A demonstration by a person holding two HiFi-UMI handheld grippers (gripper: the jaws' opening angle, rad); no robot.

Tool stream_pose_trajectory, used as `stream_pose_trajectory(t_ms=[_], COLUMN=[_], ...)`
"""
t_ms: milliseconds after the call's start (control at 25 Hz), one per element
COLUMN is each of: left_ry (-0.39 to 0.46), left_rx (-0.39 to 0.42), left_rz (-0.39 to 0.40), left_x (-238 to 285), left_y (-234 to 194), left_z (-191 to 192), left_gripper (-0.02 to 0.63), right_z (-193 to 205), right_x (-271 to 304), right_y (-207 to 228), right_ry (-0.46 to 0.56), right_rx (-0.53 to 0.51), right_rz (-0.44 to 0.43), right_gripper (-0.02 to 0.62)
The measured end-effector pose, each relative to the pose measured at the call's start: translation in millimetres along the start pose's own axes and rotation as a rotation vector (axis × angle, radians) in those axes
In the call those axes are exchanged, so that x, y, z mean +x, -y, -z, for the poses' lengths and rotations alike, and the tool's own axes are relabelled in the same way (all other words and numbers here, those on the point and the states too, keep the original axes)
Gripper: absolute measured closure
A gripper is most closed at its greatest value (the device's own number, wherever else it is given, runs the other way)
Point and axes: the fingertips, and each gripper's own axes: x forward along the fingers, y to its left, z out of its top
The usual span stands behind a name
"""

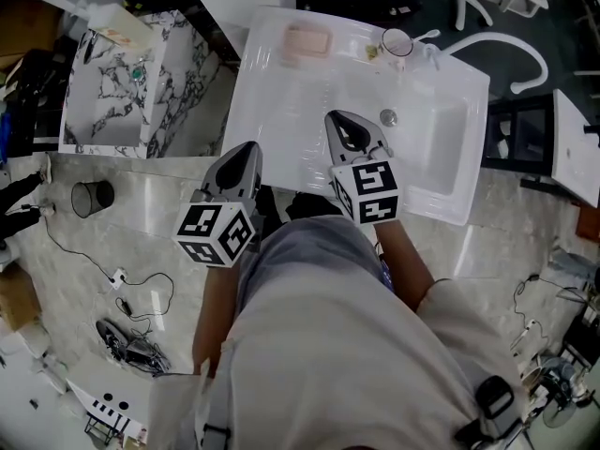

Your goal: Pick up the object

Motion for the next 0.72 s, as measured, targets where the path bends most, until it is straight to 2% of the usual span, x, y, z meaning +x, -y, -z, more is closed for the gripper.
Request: stream_pose_trajectory(t_ms=[440,720], left_ry=[-0.02,-0.039], left_rx=[-0.002,-0.013], left_rz=[0.051,0.058], left_x=[15.6,24.1], left_y=[-10.1,-22.1], left_z=[-3.1,-2.2], left_gripper=[0.604,0.604], right_z=[-1.8,-3.3], right_x=[19.5,38.2], right_y=[1.2,4.6], right_ry=[-0.025,-0.053], right_rx=[-0.044,-0.077], right_rz=[0.027,0.036], right_gripper=[0.581,0.581])
